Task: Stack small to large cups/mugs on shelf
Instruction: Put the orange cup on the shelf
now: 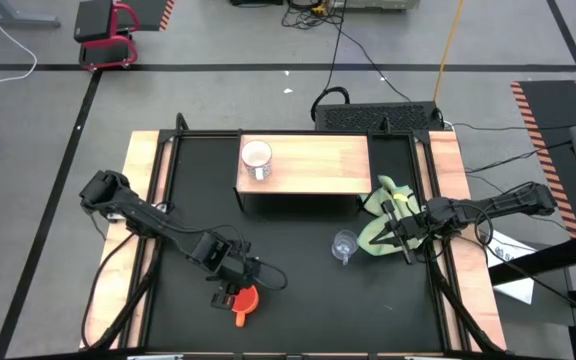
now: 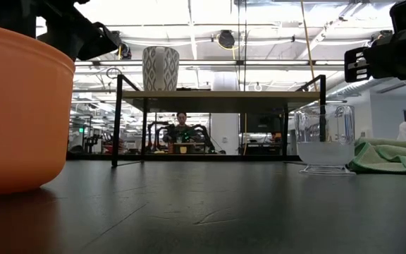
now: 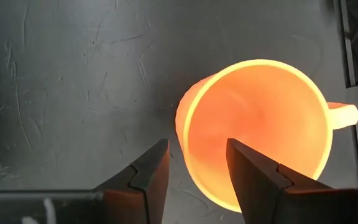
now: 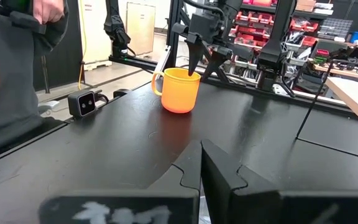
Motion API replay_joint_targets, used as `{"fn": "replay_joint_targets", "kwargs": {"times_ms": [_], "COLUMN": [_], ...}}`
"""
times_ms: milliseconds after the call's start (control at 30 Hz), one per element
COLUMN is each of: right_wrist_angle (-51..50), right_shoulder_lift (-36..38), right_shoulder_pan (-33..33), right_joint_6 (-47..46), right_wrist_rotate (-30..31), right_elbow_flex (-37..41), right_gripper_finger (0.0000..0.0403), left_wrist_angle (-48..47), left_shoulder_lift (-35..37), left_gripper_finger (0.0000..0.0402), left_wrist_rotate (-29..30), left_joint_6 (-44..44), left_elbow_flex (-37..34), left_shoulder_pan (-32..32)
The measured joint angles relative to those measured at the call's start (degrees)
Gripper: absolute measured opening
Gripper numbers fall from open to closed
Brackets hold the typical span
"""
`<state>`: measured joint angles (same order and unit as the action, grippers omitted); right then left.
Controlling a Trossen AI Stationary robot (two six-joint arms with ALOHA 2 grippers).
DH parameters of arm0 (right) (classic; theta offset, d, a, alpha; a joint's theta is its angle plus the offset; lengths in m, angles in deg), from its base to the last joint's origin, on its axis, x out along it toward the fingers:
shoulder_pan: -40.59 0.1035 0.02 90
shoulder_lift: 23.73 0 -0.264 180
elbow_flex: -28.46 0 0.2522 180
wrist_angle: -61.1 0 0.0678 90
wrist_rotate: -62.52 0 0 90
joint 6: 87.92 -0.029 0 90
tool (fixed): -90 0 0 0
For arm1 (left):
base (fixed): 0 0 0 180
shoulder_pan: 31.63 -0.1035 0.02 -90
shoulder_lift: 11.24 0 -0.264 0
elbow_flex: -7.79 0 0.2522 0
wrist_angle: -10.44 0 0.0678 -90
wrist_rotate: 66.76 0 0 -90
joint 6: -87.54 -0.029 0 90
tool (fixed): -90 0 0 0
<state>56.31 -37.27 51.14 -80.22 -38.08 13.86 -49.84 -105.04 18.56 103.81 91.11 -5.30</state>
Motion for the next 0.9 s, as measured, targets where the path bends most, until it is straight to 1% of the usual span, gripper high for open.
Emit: {"fn": "replay_joint_targets", "kwargs": {"times_ms": [267,633,733,900], "right_wrist_angle": [-0.02,0.02,0.12,0.24], "right_shoulder_lift": [0.00,0.00,0.00,-0.02], "right_shoulder_pan": [0.00,0.00,0.00,0.00], "right_joint_6": [0.04,0.04,0.04,0.04], "right_wrist_rotate": [0.01,0.00,-0.01,0.01], "right_elbow_flex": [0.00,0.00,0.00,0.00], "right_gripper_finger": [0.0000,0.0000,0.0000,0.0000], "left_wrist_angle": [1.79,2.24,2.24,2.24], "left_shoulder_lift": [0.00,0.00,0.00,0.00], "left_gripper_finger": [0.0161,0.0158,0.0138,0.0079], "left_wrist_rotate": [0.06,0.23,0.23,0.23], "left_joint_6": [0.00,-0.13,-0.57,-1.64], "left_elbow_flex": [-3.05,-3.12,-3.12,-3.12], "left_shoulder_pan": [0.00,0.00,0.00,0.00]}}
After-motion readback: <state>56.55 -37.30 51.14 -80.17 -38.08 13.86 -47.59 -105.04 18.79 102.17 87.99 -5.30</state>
